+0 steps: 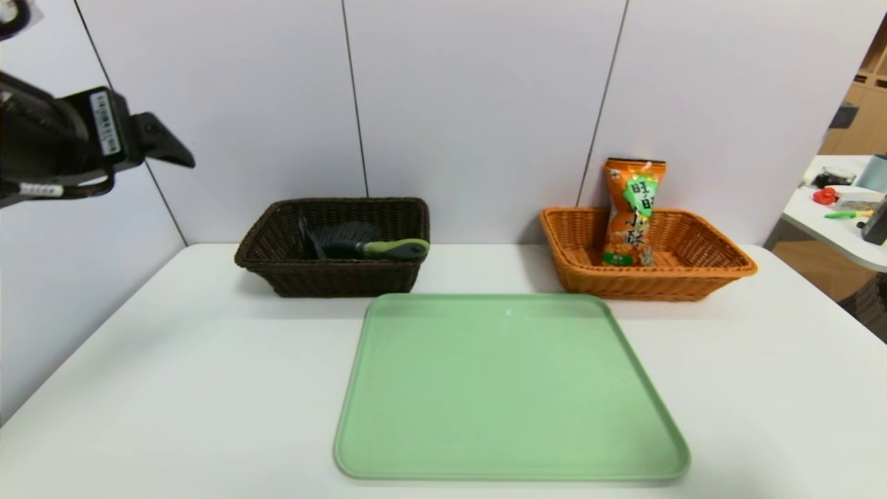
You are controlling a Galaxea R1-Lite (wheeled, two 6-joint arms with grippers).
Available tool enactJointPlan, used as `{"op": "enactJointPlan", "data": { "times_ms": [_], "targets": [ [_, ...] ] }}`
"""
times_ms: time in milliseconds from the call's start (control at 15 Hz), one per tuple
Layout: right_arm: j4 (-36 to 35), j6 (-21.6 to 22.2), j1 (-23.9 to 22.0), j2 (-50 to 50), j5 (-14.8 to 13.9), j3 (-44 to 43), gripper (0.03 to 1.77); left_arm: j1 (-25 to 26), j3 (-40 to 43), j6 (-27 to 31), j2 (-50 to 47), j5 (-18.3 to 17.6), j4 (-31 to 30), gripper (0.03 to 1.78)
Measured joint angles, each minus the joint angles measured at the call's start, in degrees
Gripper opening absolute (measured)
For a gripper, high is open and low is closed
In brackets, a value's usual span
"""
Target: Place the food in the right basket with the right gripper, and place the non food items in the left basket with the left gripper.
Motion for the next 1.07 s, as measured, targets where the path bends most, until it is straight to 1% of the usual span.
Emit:
{"op": "enactJointPlan", "data": {
  "times_ms": [133,267,400,467,600,733,800,1067],
  "targets": [
    [0.68,-3.78,0.00,-1.24,-2.02,-0.37,1.70,0.91,8.50,1.30,-7.01,1.16,0.01,1.64],
    [3.78,-6.89,0.00,-2.73,-3.51,-0.01,1.70,2.95,15.34,2.23,-14.03,1.88,0.01,1.66],
    [7.50,-6.95,-0.02,-4.11,-3.67,0.71,1.70,5.92,21.39,3.34,-20.43,2.55,-0.16,1.67],
    [7.85,-6.95,-0.07,-4.99,-3.67,1.54,1.70,7.39,24.02,3.75,-23.37,2.66,-0.68,1.67],
    [7.96,-7.02,-1.55,-6.72,-3.17,3.35,1.70,10.41,29.33,4.05,-29.00,2.54,-3.44,1.67],
    [7.96,-7.11,-4.40,-8.55,-1.16,4.86,1.70,12.51,33.50,4.17,-33.50,2.05,-7.38,1.68],
    [8.35,-7.00,-5.41,-9.67,-0.11,5.32,1.70,13.09,35.36,4.28,-35.45,1.63,-8.34,1.68],
    [14.67,-6.92,-6.49,-15.85,0.38,6.12,1.70,14.03,42.20,6.79,-42.81,1.11,-8.86,1.69]
  ]
}}
